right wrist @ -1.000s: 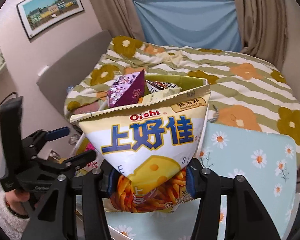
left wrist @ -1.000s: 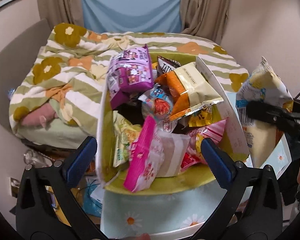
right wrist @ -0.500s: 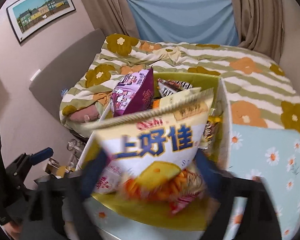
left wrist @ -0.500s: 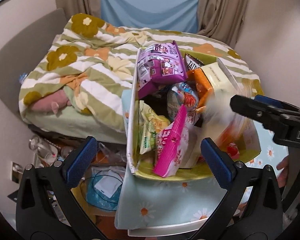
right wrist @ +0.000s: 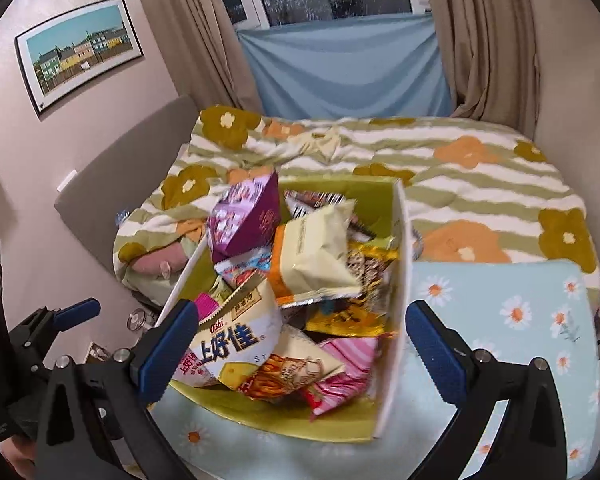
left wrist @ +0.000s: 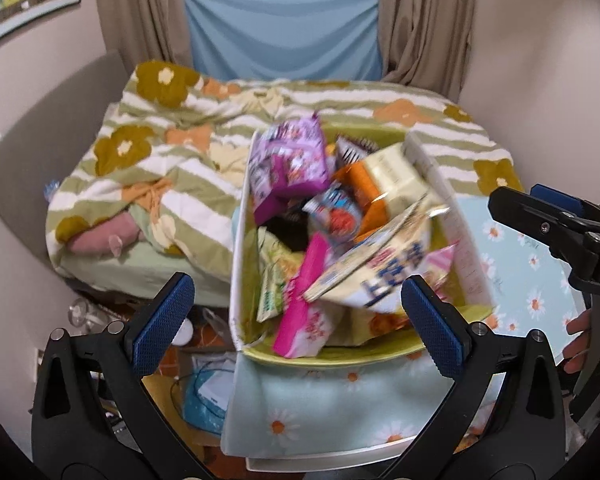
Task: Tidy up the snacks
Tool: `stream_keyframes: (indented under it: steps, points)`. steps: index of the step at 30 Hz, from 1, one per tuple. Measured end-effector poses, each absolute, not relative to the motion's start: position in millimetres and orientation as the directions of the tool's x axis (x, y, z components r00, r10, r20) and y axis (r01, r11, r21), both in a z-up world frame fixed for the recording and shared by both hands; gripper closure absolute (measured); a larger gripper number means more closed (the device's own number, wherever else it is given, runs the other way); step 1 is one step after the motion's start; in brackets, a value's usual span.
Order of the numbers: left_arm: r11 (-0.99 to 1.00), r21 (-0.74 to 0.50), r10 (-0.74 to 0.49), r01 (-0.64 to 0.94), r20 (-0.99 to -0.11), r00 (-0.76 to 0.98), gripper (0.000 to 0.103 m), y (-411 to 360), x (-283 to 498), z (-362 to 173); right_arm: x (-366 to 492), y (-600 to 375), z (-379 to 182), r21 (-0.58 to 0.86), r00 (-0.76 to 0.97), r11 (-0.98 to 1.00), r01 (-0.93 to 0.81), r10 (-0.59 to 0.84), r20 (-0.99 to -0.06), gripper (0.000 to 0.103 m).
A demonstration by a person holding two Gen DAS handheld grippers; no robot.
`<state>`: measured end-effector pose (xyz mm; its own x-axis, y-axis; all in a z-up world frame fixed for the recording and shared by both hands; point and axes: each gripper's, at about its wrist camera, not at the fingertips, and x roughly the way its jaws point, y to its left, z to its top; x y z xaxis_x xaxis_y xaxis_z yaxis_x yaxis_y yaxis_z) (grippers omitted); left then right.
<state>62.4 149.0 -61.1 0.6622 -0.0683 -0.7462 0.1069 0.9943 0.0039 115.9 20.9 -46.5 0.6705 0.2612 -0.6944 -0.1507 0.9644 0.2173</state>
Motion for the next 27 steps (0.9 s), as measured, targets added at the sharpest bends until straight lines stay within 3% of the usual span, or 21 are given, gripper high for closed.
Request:
stream_keyframes:
  steps: [11, 20, 27]
  points:
    - [0.993, 0.022, -0.081, 0.119, -0.609, 0.789, 0.000, 76, 0, 11, 29, -54, 33, 0.071, 0.794, 0.996, -0.047, 0.080, -0.603, 0.000]
    - [0.990, 0.009, -0.110, 0.138, -0.552, 0.827, 0.000, 40, -42, 24, -29, -99, 45, -0.004, 0.808, 0.997, 0.076, -0.064, -0.586, 0.000]
    - [0.990, 0.066, -0.069, 0.123, -0.536, 0.841, 0.000, 26, -59, 24, -50, -111, 44, -0.024, 0.809, 0.992, 0.124, -0.115, -0.577, 0.000]
